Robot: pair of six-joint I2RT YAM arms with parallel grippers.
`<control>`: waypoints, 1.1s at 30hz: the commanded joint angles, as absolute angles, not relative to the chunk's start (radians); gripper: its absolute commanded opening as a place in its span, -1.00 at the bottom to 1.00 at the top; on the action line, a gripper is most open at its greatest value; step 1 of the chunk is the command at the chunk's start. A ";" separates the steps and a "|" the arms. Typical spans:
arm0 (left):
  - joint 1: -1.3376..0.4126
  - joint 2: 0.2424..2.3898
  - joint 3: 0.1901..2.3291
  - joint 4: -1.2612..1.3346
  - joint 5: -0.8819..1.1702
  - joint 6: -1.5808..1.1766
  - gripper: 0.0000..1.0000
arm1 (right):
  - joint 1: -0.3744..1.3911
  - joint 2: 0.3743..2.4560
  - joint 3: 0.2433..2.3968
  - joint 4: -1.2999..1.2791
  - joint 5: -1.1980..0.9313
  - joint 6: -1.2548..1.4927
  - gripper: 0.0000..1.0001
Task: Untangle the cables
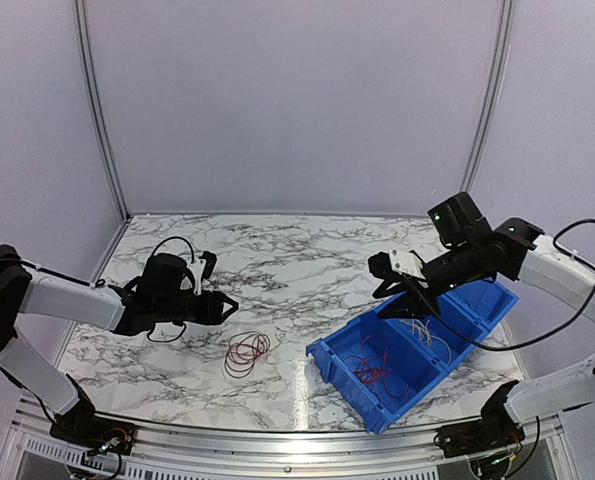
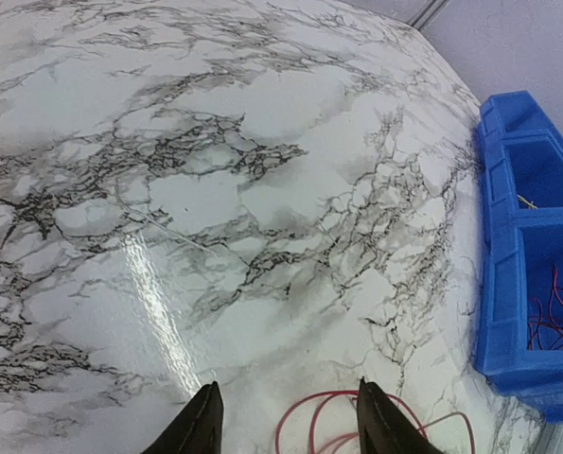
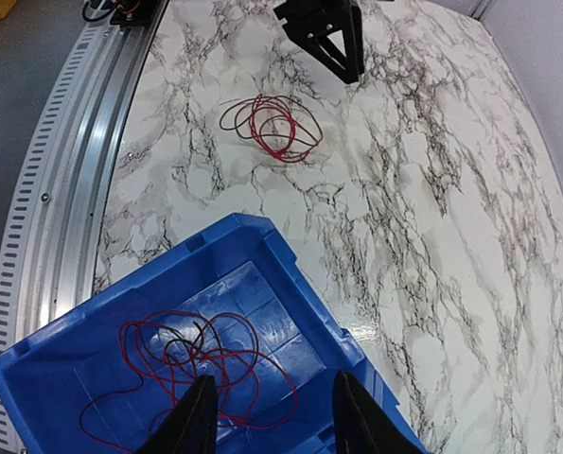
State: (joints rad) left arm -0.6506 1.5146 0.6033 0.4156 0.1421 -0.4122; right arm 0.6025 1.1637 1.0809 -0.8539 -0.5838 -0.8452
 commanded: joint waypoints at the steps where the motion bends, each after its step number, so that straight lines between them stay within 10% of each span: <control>1: -0.667 1.486 0.561 0.375 0.278 -0.394 0.00 | 0.650 1.277 1.149 -0.718 -0.558 -0.766 -0.20; 33: -0.684 1.169 0.407 0.241 0.097 -0.454 0.04 | 0.934 2.148 1.695 -0.626 -0.593 -0.732 0.04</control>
